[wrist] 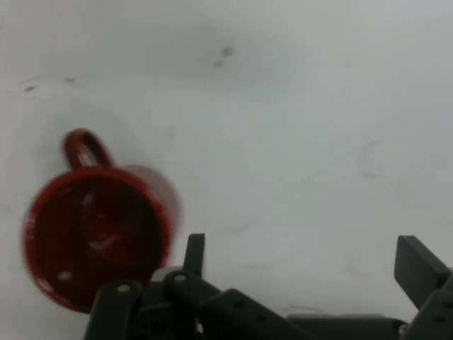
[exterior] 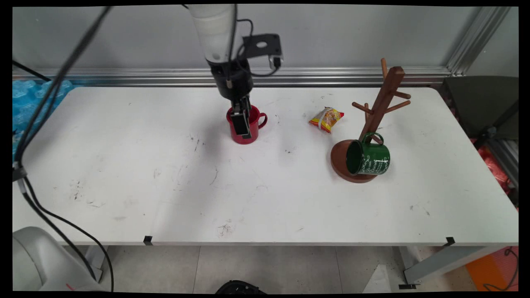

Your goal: Pick up the green mug from the rack

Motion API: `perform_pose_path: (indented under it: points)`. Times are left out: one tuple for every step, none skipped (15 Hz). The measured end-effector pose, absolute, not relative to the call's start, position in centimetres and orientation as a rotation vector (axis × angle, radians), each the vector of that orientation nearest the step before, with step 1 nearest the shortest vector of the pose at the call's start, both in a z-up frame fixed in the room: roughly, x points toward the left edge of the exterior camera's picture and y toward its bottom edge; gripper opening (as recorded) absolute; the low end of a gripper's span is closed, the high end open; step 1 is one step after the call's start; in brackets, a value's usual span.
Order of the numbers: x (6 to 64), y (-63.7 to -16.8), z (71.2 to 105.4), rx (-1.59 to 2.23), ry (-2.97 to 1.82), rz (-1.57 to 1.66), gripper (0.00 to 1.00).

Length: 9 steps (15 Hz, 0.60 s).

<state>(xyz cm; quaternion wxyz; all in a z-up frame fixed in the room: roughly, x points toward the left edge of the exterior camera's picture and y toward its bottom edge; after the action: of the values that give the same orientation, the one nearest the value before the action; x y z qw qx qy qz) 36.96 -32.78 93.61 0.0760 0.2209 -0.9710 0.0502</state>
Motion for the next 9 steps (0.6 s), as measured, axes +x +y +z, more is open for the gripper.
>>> perform_pose_path:
  points:
    - [37.1,-31.8,94.5,0.676,-2.886,0.129,1.00]
    - [37.1,-30.8,95.4,0.697,-2.853,0.101,1.00]
    - [37.0,-29.7,96.2,0.720,-2.816,0.073,1.00]
    - [36.8,-28.9,96.7,0.742,-2.783,0.052,1.00]
    - [36.6,-28.0,97.2,0.769,-2.744,0.031,1.00]
    - [36.3,-27.3,97.6,0.800,-2.702,0.016,1.00]
    - [36.0,-26.8,97.7,0.828,-2.668,0.006,1.00]
    - [35.6,-26.3,97.7,0.859,-2.629,-0.003,1.00]
    - [35.2,-25.9,97.5,0.887,-2.591,-0.006,1.00]
